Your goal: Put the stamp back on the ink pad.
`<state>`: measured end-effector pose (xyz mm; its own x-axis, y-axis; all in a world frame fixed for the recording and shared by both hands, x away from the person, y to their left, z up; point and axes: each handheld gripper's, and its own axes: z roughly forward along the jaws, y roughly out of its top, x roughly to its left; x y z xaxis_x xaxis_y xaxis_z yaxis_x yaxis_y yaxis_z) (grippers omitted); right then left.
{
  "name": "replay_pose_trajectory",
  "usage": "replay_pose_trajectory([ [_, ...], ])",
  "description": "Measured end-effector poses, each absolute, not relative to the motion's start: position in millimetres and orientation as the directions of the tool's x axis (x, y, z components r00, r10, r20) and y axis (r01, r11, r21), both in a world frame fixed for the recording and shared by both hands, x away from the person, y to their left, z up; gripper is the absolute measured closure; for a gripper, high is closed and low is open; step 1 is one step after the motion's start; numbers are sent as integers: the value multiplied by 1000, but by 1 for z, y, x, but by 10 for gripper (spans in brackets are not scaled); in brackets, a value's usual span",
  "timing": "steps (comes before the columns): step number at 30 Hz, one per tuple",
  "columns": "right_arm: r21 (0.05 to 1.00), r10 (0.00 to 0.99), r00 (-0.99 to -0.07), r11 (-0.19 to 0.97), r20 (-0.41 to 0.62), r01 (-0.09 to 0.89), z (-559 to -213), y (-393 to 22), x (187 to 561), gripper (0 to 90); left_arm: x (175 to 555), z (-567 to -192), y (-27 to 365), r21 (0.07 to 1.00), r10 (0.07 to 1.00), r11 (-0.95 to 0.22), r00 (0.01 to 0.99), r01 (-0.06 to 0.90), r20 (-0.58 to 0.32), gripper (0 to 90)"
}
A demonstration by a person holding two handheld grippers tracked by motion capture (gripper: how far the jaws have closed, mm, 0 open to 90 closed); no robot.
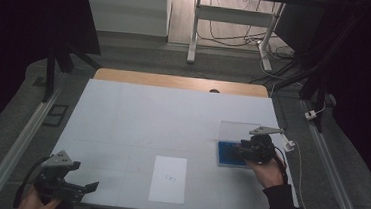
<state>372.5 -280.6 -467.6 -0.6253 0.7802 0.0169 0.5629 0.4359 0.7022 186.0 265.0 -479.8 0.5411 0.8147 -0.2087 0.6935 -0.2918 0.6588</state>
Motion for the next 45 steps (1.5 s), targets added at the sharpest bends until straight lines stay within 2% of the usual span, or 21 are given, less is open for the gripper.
replay_pose_trajectory([
  [9,740,780,-624,397,39,543,-459,-276,362,332,186,-480,265,659,815,-289,540,694,-211,23],
  [22,748,773,-629,373,77,549,-455,-269,350,142,186,-480,266,659,816,-287,538,695,-213,23],
  [33,755,764,-637,354,108,552,-450,-275,333,129,186,-480,265,658,816,-287,537,696,-212,23],
  [45,751,769,-633,365,90,550,-447,-282,309,72,187,-480,266,656,817,-283,534,700,-217,23],
])
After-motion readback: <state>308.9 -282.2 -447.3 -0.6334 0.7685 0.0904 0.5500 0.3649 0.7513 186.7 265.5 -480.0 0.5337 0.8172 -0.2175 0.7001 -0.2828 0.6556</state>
